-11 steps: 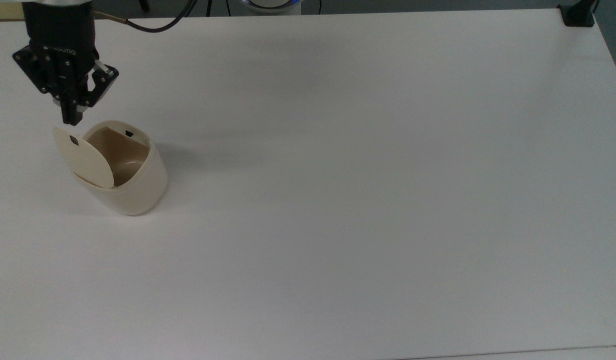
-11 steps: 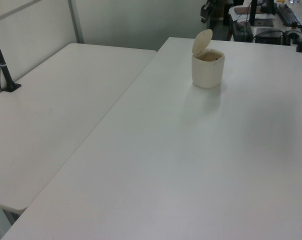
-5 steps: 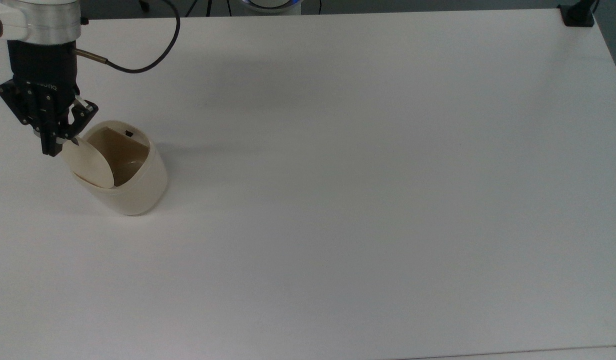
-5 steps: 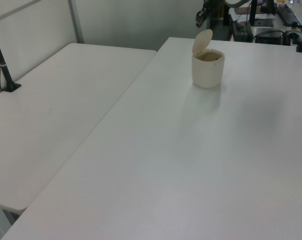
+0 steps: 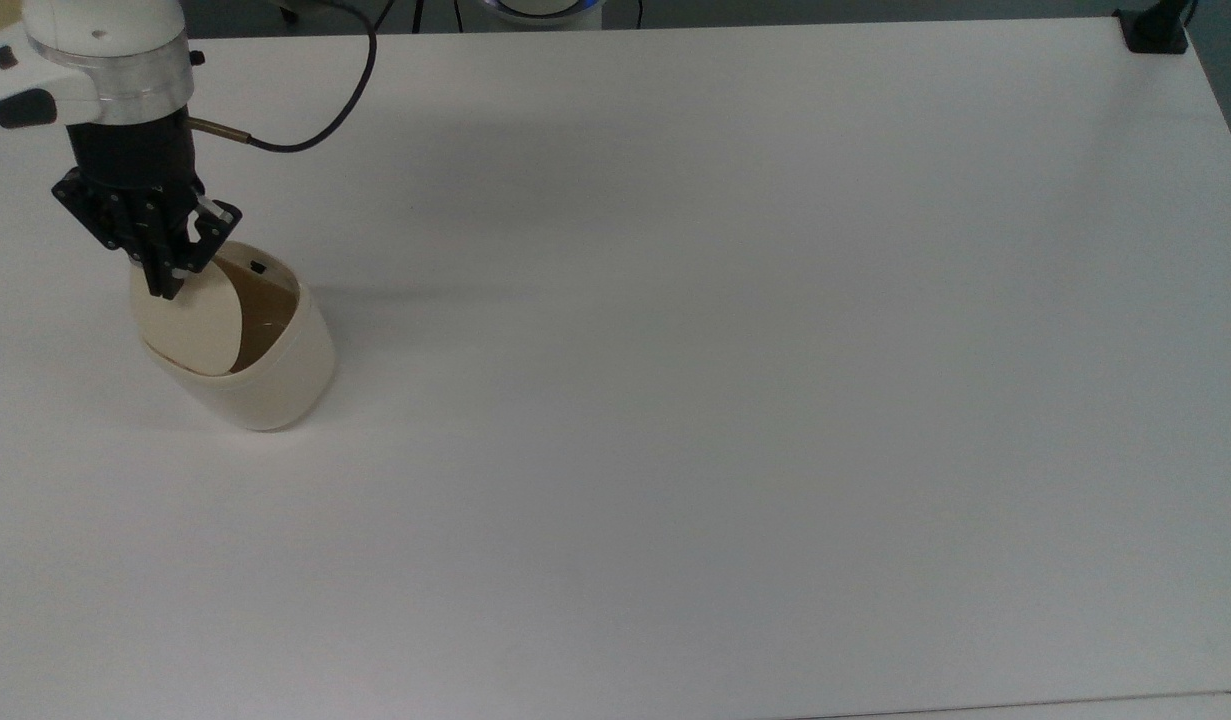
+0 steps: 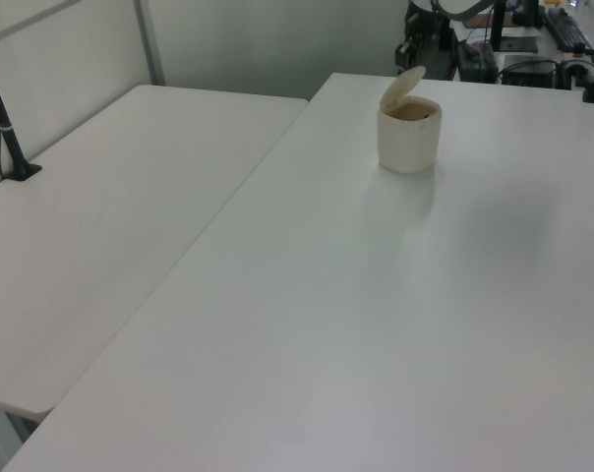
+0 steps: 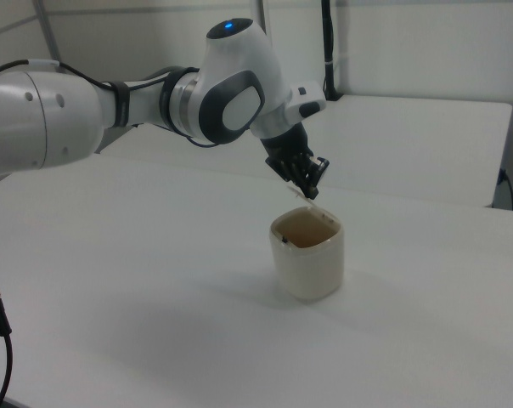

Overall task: Close the trash bin
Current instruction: 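Push the lid down over the bin opening with the gripper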

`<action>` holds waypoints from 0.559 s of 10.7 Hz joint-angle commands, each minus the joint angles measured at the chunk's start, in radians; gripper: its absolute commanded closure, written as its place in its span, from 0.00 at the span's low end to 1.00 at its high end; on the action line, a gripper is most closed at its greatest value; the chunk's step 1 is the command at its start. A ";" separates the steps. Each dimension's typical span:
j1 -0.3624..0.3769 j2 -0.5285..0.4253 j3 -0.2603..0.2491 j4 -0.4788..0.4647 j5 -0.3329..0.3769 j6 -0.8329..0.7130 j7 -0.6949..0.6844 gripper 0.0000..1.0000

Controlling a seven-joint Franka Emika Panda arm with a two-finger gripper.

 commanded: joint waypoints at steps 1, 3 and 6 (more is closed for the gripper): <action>0.011 -0.008 0.001 -0.021 0.020 -0.101 -0.083 0.90; 0.012 -0.005 0.001 -0.057 0.020 -0.105 -0.087 0.90; 0.023 0.034 0.002 -0.062 0.018 -0.105 -0.079 0.90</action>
